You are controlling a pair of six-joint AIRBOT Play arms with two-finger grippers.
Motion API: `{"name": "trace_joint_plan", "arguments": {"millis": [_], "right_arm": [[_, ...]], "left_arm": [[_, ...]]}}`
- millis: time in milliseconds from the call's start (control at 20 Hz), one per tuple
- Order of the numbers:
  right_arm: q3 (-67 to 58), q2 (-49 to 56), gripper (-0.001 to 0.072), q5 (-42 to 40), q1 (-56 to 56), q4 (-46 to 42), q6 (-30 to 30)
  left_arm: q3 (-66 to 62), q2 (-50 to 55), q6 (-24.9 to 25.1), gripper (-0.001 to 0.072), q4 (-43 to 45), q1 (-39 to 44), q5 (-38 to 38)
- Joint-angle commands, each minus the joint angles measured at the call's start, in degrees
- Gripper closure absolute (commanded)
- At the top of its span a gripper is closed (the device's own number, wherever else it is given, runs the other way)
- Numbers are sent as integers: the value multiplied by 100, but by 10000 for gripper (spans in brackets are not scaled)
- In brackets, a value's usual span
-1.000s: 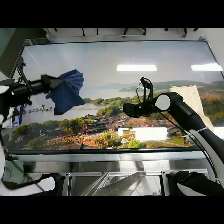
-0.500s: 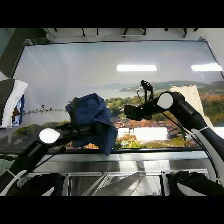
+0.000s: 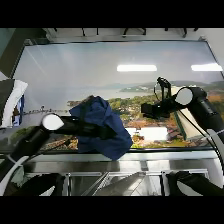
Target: Fold the shirts.
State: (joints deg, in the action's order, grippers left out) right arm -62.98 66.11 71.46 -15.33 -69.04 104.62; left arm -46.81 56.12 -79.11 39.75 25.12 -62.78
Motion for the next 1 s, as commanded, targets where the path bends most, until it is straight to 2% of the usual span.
{"name": "trace_joint_plan", "arguments": {"millis": [0,50,150,300,450,550,650,750,950], "right_arm": [[2,44,689,103,96,2,-31],[2,90,689,94,87,68,-35],[2,164,689,-37,76,122,-63],[2,205,688,-87,-52,372,-188],[2,203,689,85,-195,787,-527],[2,199,688,223,-317,850,-522],[2,201,688,275,-468,850,-520],[2,199,688,275,-599,850,-507],[2,203,688,177,-697,874,-476]], "left_arm": [[-131,-774,-225,118,2002,-1961,-1338],[-50,-870,-79,117,2319,-2577,-1412],[216,-728,216,117,2212,-3556,-1204],[328,219,1266,116,1532,-4336,-496],[-476,1864,1641,116,1423,-4529,-221],[-1202,2977,1722,115,1349,-4503,-463],[-1775,3897,2026,116,848,-4406,-765],[-2090,4454,2079,116,544,-4286,-785],[-2470,4913,2120,117,518,-3963,-745]]}}
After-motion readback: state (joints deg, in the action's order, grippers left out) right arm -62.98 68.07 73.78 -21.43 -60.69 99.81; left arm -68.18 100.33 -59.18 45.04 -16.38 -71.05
